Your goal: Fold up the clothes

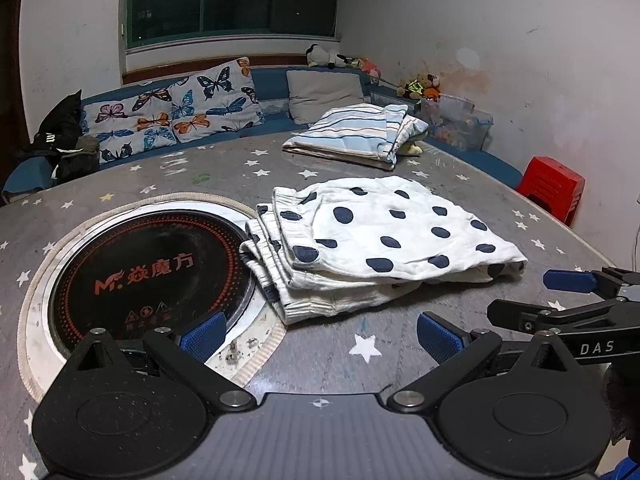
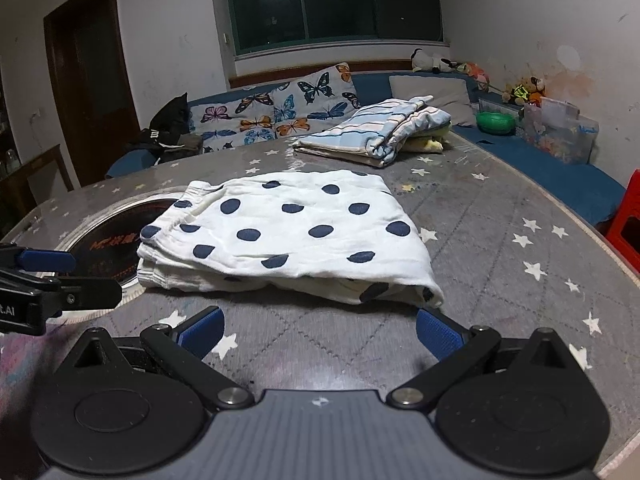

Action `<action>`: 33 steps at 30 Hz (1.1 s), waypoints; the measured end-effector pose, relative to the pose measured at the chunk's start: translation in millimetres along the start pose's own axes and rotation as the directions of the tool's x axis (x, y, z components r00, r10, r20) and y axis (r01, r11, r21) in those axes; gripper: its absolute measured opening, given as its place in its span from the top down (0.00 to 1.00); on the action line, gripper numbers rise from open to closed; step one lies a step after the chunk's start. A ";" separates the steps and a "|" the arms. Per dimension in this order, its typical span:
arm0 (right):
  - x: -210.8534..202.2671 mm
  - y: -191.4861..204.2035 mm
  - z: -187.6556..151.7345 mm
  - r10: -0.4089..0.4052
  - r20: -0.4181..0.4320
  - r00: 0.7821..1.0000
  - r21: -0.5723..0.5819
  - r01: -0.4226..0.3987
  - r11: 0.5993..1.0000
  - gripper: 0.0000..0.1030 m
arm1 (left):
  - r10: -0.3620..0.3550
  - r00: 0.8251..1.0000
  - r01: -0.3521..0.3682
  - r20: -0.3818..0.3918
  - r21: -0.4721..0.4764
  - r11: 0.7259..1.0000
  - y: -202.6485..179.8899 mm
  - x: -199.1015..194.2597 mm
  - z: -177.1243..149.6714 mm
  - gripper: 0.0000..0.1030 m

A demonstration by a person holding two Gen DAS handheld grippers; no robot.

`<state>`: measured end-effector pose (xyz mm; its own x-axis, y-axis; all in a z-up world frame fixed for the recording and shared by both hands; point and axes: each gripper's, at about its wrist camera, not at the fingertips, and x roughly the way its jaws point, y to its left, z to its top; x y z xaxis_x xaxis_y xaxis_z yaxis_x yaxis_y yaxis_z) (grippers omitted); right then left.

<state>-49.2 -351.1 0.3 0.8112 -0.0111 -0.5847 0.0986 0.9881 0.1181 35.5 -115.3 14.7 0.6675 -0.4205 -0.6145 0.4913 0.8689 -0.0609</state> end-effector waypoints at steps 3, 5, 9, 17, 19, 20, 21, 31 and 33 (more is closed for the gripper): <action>0.4 2.8 -1.7 -0.011 -0.011 1.000 -0.004 0.011 1.000 0.00 | 0.002 1.000 -0.002 -0.001 -0.003 1.000 0.0 -2.9 -2.7 0.00; 0.6 4.8 -3.9 -0.015 -0.019 1.000 0.000 0.015 1.000 0.00 | 0.005 1.000 -0.005 -0.005 -0.002 1.000 -0.4 -4.2 -5.2 0.00; 0.9 9.3 -7.7 -0.028 -0.031 0.999 -0.003 0.028 1.000 0.00 | 0.010 1.000 -0.010 -0.007 -0.006 1.000 -0.3 -7.4 -9.0 0.00; -4.9 13.4 -14.1 -0.037 -0.033 0.999 0.037 0.039 0.999 0.00 | 0.013 1.000 -0.013 -0.001 -0.022 1.000 0.3 -15.6 -15.4 0.00; -6.7 13.7 -15.9 -0.038 -0.034 0.999 0.054 0.039 0.998 0.00 | 0.016 1.000 -0.016 -0.003 -0.023 1.000 0.0 -17.1 -17.2 0.00; -7.5 14.0 -16.6 -0.038 -0.035 0.999 0.061 0.040 0.997 0.00 | 0.019 1.000 -0.019 -0.004 -0.024 1.000 -0.2 -17.8 -18.1 0.00; -7.9 15.1 -16.9 -0.040 -0.035 0.999 0.057 0.042 0.997 0.00 | 0.021 1.000 -0.021 -0.005 -0.024 0.999 -0.3 -18.5 -19.0 0.00; -14.6 25.3 -19.0 -0.071 -0.028 0.997 0.024 0.072 0.997 0.00 | 0.020 1.000 -0.019 0.005 -0.012 1.000 -6.5 -26.0 -26.4 0.00; -15.5 25.8 -20.6 -0.077 -0.029 0.997 0.022 0.077 0.997 0.00 | 0.016 1.000 -0.016 0.002 -0.004 1.000 -8.4 -25.4 -27.4 0.00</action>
<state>-71.1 -322.3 -4.1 0.7843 -0.0824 -0.6149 0.1736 0.9807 0.0901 -0.9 -104.8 9.3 0.6764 -0.4069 -0.6139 0.4781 0.8766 -0.0543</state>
